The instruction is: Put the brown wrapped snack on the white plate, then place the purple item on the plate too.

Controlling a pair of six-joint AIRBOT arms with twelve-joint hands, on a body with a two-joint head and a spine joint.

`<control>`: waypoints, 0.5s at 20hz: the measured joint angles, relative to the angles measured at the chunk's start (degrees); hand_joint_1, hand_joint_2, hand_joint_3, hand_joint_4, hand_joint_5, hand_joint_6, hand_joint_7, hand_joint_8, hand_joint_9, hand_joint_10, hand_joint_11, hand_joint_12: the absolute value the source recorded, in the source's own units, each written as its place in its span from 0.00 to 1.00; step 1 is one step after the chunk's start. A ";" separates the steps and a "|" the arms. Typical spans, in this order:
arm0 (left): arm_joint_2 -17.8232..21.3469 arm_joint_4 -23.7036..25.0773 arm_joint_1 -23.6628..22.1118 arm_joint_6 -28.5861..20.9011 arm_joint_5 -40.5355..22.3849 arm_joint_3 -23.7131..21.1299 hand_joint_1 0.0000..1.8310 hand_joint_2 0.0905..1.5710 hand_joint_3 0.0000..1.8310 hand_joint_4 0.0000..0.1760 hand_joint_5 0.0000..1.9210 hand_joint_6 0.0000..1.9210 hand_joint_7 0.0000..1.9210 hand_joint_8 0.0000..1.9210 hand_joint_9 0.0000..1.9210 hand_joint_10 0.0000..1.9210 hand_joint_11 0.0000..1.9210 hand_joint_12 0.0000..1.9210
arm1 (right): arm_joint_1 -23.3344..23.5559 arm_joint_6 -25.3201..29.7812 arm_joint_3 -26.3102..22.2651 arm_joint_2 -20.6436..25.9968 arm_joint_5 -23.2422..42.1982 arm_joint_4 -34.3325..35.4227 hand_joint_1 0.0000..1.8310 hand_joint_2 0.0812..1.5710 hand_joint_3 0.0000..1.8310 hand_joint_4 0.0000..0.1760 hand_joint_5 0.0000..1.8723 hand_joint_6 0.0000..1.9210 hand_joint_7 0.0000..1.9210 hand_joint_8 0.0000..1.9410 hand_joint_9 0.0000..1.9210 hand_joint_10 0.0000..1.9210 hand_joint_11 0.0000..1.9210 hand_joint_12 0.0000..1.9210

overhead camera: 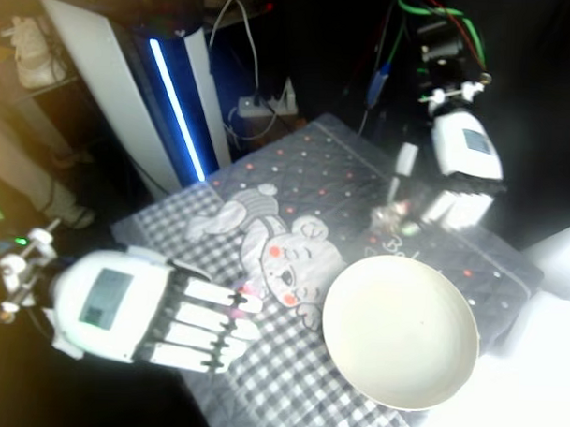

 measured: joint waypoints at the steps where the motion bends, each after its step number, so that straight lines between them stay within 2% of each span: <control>1: -2.40 0.07 -1.31 -0.04 0.83 2.49 0.63 0.64 0.00 0.00 0.61 0.34 0.43 0.70 0.37 0.88 0.35 1.00 | 0.00 0.02 0.44 -0.33 -0.04 -0.35 0.42 0.81 0.00 0.35 0.28 0.00 0.25 0.00 0.30 0.00 0.14 0.47; 2: -4.20 -0.04 -2.12 -0.04 1.68 4.46 0.59 0.65 0.00 0.72 0.58 0.38 0.41 0.75 0.37 0.93 0.38 1.00 | 0.00 0.04 0.81 -0.59 -0.09 -0.35 0.42 0.81 0.00 0.33 0.28 0.00 0.24 0.00 0.28 0.00 0.13 0.47; 3: -6.16 0.07 -3.15 -0.04 3.56 6.93 0.58 0.65 0.00 0.94 0.57 0.40 0.41 0.71 0.38 0.91 0.39 1.00 | 0.00 0.26 1.09 -0.83 -0.07 -0.48 0.41 0.81 0.00 0.35 0.28 0.00 0.24 0.00 0.28 0.00 0.13 0.48; 4: -6.88 0.50 -3.61 -0.02 4.87 7.89 0.50 0.58 0.00 0.14 0.46 0.15 0.43 0.48 0.37 0.74 0.34 0.93 | 0.00 0.46 1.33 -1.03 -0.04 -0.96 0.44 0.80 0.00 0.23 0.29 0.00 0.25 0.00 0.28 0.00 0.13 0.48; 5: -7.08 1.90 -4.07 0.00 7.06 8.35 0.46 0.57 0.00 0.05 0.40 0.04 0.43 0.35 0.34 0.69 0.28 0.91 | 0.00 0.83 1.40 -1.18 -0.09 -1.22 0.43 0.80 0.00 0.24 0.29 0.00 0.25 0.00 0.26 0.00 0.08 0.51; 6: -7.08 2.01 -4.15 0.00 7.54 8.35 0.44 0.54 0.00 0.18 0.33 0.01 0.38 0.31 0.29 0.69 0.23 0.92 | 0.00 1.16 1.40 -1.18 -0.26 -1.53 0.45 0.80 0.00 0.15 0.29 0.00 0.25 0.00 0.25 0.00 0.06 0.48; 7: -6.54 2.23 -4.15 0.02 7.91 7.74 0.43 0.53 0.00 0.25 0.29 0.00 0.37 0.23 0.28 0.62 0.21 0.87 | 0.00 1.62 1.40 -1.22 -0.39 -1.88 0.46 0.79 0.00 0.12 0.29 0.00 0.25 0.00 0.25 0.00 0.07 0.49; 8: -5.18 2.27 -4.15 0.09 7.76 6.36 0.43 0.53 0.00 0.46 0.24 0.00 0.35 0.11 0.28 0.47 0.19 0.78 | 0.00 2.89 1.40 -1.31 -0.24 -2.05 0.45 0.79 0.00 0.12 0.28 0.00 0.26 0.00 0.26 0.01 0.08 0.49; 9: -4.57 2.25 -4.13 0.22 7.50 5.70 0.44 0.52 0.00 0.55 0.22 0.00 0.34 0.05 0.28 0.36 0.18 0.69 | 0.00 3.45 1.40 -1.33 -0.24 -2.36 0.47 0.78 0.00 0.07 0.28 0.00 0.26 0.00 0.28 0.01 0.09 0.49; 10: -3.76 2.27 -4.11 0.37 7.15 4.94 0.43 0.52 0.00 0.73 0.20 0.00 0.31 0.01 0.29 0.22 0.15 0.62 | 0.00 4.13 1.40 -1.33 -0.20 -2.80 0.47 0.77 0.00 0.13 0.29 0.00 0.28 0.00 0.30 0.01 0.11 0.51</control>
